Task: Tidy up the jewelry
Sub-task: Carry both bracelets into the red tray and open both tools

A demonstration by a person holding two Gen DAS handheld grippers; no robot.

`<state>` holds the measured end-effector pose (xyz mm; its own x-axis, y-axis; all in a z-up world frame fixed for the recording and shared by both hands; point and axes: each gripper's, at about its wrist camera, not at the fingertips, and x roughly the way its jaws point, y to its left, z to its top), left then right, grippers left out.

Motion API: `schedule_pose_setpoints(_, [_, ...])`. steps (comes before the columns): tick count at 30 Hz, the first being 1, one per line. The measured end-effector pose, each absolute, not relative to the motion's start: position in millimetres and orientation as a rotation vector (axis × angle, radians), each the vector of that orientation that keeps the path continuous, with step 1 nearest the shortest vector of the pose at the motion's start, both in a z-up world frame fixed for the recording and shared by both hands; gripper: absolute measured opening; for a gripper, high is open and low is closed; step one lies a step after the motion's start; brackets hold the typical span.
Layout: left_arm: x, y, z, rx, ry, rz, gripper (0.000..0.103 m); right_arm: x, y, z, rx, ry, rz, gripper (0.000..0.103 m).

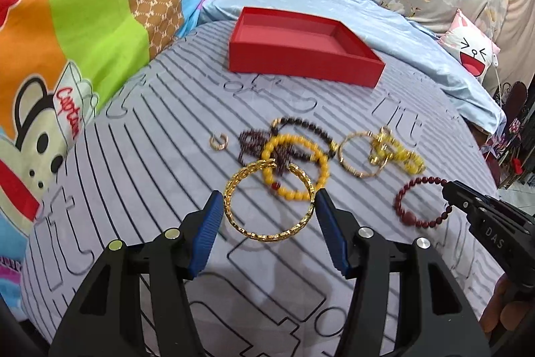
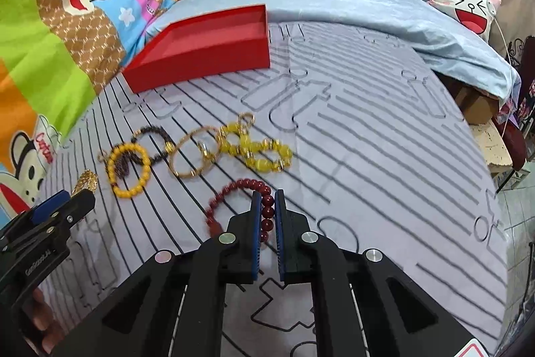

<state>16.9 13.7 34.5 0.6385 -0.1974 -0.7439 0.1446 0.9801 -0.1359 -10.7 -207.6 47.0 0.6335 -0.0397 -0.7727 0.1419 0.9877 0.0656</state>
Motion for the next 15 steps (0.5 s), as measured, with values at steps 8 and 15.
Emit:
schedule_pose_setpoints(8, [66.3, 8.7, 83.2, -0.062, 0.810, -0.209, 0.054, 28.7, -208.4, 90.4, 0.124, 0.827, -0.059, 0.007])
schedule_pose_setpoints(15, [138.1, -5.6, 124.9, -0.021, 0.747, -0.235, 0.054, 113.4, -204.4, 127.3, 0.112, 0.789, 0.034, 0.007])
